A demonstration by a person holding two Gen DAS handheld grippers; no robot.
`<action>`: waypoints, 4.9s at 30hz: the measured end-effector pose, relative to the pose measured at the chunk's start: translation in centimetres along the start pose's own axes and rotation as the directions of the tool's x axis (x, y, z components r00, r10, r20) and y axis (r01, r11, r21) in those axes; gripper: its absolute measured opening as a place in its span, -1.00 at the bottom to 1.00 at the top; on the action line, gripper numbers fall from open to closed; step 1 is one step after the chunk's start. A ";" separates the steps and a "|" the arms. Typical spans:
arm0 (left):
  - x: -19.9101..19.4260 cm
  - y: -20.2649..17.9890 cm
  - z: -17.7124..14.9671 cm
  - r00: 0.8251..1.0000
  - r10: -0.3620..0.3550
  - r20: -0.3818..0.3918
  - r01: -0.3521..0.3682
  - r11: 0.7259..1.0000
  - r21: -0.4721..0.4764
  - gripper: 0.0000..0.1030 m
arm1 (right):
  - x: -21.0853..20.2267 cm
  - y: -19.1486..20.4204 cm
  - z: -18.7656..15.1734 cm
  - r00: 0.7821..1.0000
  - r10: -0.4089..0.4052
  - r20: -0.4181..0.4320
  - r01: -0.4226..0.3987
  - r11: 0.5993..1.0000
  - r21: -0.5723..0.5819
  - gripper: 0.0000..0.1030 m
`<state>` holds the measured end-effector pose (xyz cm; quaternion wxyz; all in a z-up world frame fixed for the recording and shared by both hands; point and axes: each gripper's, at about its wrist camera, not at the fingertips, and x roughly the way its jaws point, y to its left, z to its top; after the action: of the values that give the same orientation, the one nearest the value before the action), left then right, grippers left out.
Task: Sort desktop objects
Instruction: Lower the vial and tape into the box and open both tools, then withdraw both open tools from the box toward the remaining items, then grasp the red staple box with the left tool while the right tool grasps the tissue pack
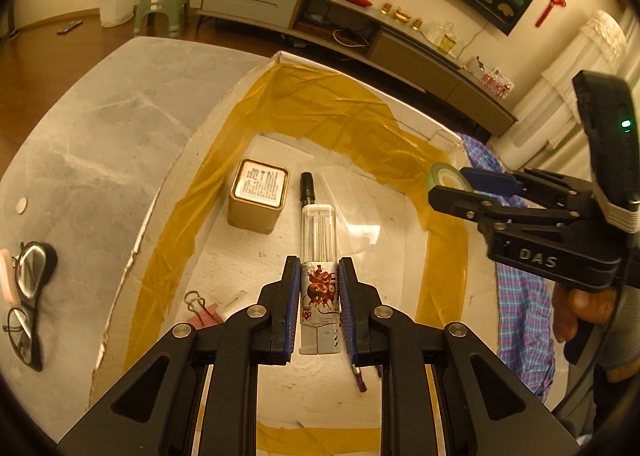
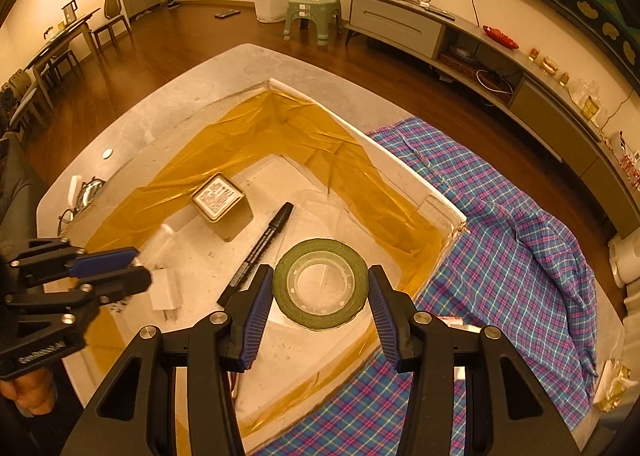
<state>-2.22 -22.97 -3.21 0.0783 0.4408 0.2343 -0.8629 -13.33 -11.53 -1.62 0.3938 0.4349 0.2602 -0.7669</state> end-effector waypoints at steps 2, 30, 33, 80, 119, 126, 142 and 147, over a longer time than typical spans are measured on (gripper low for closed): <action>0.5 0.3 0.2 1.000 -0.003 -0.014 0.003 1.000 -0.008 -0.62 | 0.7 -0.1 0.4 1.000 -0.012 -0.015 0.012 1.000 -0.009 -0.05; 2.4 1.2 1.2 0.998 -0.006 -0.068 0.002 0.998 -0.069 -0.49 | 6.4 -0.8 2.9 0.983 -0.077 -0.167 0.065 0.995 -0.081 0.00; 2.2 1.1 1.1 0.998 0.001 -0.070 -0.005 0.998 -0.066 -0.48 | 5.7 -1.1 2.5 0.984 -0.072 -0.161 0.062 0.996 -0.070 0.03; -3.8 -9.3 -5.5 0.999 -0.006 0.051 -0.004 0.984 0.179 -0.34 | -9.1 -6.1 -7.4 0.974 0.168 0.150 -0.190 0.972 0.141 0.16; 3.8 -22.5 -5.6 0.987 -0.080 -0.138 0.112 0.964 0.240 -0.20 | 1.0 -22.4 -15.8 0.998 -0.045 0.053 0.015 0.878 0.478 -0.26; 12.3 -23.6 -2.2 0.985 0.070 -0.160 -0.053 0.992 0.111 -0.18 | -0.5 -24.8 -18.7 0.995 -0.029 0.097 -0.027 0.849 0.527 -0.23; 20.3 -22.6 -0.1 0.972 0.159 -0.174 -0.161 0.987 0.003 -0.04 | -1.3 -30.5 -23.1 0.995 -0.049 0.082 -0.010 0.801 0.598 0.06; 20.6 -24.1 -0.5 0.970 0.198 -0.140 -0.185 0.978 0.098 -0.18 | -1.3 -30.2 -22.9 0.995 -0.057 0.079 0.001 0.818 0.575 -0.07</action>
<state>-22.46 -0.15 -11.79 0.1250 0.5274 0.1590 -0.8252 -27.44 22.70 -9.90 0.2445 0.4932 0.0054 -0.8348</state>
